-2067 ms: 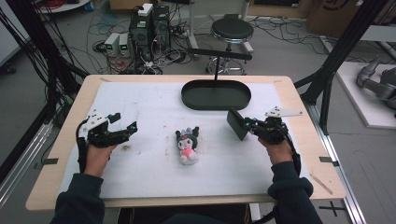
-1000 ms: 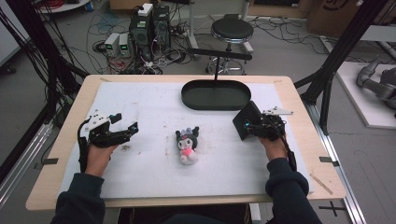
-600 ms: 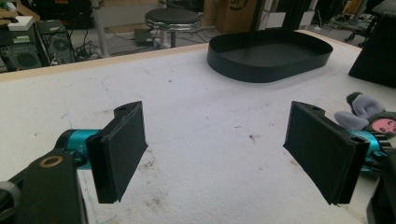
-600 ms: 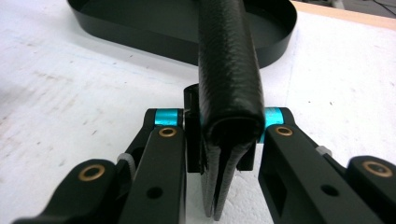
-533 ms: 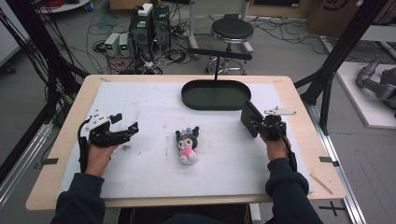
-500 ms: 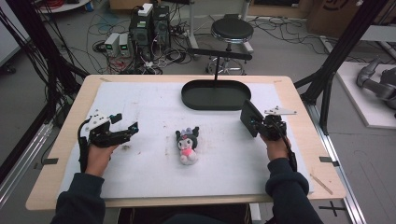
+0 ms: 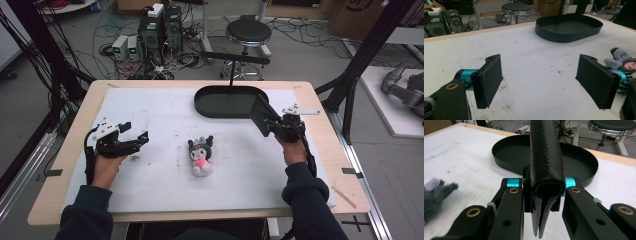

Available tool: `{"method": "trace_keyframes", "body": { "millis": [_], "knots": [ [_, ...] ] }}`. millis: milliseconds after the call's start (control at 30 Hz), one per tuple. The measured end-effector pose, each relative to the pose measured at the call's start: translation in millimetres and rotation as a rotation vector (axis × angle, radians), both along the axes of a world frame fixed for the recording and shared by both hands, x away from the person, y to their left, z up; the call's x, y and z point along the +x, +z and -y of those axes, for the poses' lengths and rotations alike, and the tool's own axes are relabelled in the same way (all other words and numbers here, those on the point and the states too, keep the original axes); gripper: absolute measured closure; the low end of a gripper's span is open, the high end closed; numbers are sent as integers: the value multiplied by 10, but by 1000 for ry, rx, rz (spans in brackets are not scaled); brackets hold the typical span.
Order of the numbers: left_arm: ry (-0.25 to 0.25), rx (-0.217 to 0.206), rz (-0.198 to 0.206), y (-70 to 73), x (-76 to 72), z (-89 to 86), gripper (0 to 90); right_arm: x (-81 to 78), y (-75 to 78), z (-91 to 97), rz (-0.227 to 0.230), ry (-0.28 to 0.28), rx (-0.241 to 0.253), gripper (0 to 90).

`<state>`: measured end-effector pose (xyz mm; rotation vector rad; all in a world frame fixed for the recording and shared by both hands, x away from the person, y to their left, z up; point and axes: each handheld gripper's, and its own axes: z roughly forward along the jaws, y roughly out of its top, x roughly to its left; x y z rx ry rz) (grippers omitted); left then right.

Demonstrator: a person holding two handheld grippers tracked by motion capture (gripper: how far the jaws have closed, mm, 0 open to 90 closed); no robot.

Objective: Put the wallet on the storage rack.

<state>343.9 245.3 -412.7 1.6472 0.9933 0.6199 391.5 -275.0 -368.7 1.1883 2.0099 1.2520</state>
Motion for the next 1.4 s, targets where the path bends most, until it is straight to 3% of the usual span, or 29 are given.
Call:
{"method": "trace_keyframes", "body": {
  "millis": [167,333,367,533,600,767,900,1000,1133,1233,1400],
  "knots": [
    [-18,5,0,-12,10,36,214,299,65,-197,-11,1,26,790],
    [-11,-4,1,-13,15,2,215,681,139,-519,-10,19,5,789],
    [-9,-5,0,-11,14,-6,215,681,139,-519,-10,19,5,789],
    [-17,-1,-3,-19,20,3,215,980,135,-830,-12,21,-24,788],
    [-26,5,-5,-24,20,26,217,1014,117,-878,0,20,-29,788],
    [-32,1,-4,-22,19,14,231,1172,19,-1059,-32,16,-32,785],
    [-28,-6,-3,-23,23,5,231,1275,-69,-1104,-46,4,46,785],
    [-31,-6,-4,-26,26,9,231,1338,-157,-1082,-78,-23,72,784],
    [-33,-2,-8,-28,27,13,231,1401,-260,-1023,-134,-63,72,779],
    [-31,-1,-12,-29,26,15,231,1427,-310,-986,-161,-89,40,770],
    [-29,-4,-12,-28,24,12,231,1428,-291,-910,-150,-114,26,716]
  ]
}}
